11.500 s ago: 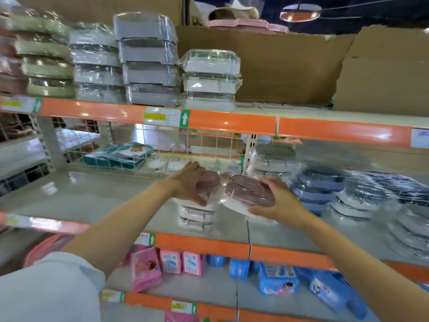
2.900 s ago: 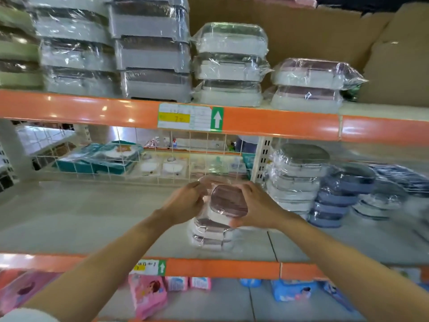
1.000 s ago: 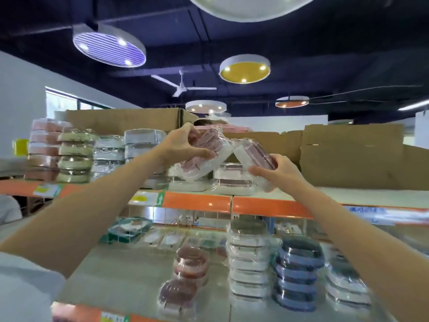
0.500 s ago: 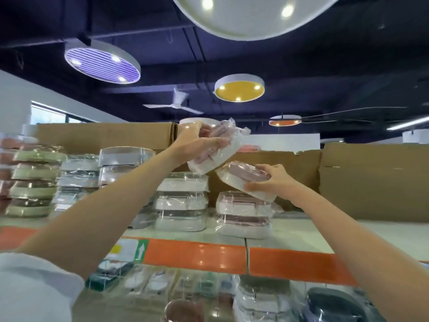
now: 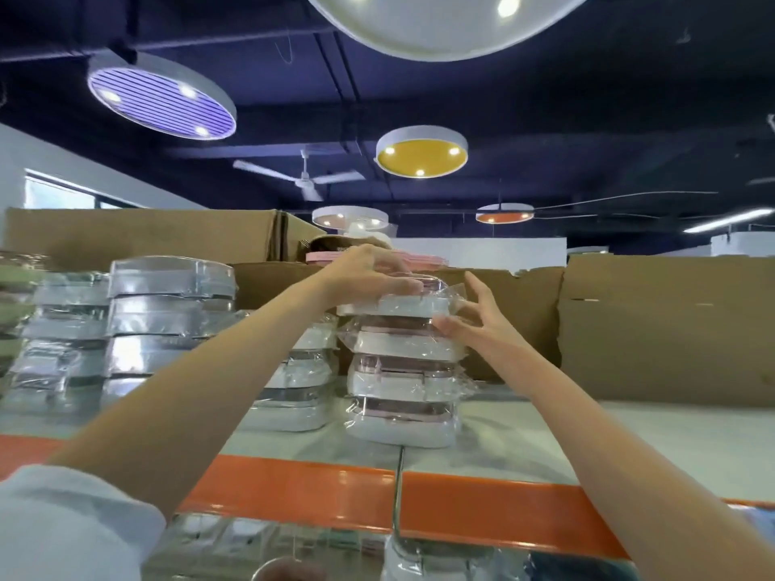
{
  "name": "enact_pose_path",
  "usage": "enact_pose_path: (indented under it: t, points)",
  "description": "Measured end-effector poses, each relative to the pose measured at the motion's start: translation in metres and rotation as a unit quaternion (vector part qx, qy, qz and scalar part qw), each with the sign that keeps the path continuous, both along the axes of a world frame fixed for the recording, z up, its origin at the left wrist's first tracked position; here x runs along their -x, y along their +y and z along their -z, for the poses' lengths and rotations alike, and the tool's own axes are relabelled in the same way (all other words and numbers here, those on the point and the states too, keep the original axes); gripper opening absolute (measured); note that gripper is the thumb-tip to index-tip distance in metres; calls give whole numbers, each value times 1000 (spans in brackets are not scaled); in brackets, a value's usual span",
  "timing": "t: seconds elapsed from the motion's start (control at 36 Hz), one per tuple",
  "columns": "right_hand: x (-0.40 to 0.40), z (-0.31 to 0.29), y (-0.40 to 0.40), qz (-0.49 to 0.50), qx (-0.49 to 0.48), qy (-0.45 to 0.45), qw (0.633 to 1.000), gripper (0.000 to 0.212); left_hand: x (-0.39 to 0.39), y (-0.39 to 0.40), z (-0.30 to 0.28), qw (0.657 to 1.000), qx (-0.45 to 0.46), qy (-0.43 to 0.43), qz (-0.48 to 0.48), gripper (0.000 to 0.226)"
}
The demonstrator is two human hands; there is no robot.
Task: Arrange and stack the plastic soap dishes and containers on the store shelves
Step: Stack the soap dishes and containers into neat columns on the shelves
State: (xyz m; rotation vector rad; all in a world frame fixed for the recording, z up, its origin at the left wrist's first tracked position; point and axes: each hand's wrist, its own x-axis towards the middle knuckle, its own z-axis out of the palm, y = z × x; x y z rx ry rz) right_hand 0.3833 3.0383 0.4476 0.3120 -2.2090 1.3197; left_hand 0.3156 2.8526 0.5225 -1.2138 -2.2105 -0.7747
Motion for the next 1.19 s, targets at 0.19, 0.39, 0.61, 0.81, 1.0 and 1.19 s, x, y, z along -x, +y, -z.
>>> enact_pose_path:
  t: [0.19, 0.39, 0.61, 0.81, 1.0, 1.19]
  points:
    - [6, 1, -8, 17, -14, 24, 999, 80, 7, 4, 40, 963, -258, 29, -71, 48]
    - [6, 5, -8, 40, -15, 27, 999, 73, -2, 10, 73, 933, -339, -106, -61, 63]
    - [8, 7, -1, 80, 4, 23, 996, 83, -10, 20, 91, 893, -418, -158, -59, 37]
    - [7, 11, -3, 57, 13, 28, 998, 60, -4, 12, 95, 895, -383, -227, -23, 37]
    - [7, 14, -3, 52, -13, 20, 998, 65, -8, 6, 100, 901, -380, -206, -27, 38]
    - [8, 14, -3, 55, -6, 19, 998, 62, -8, 4, 103, 921, -347, -172, -49, 34]
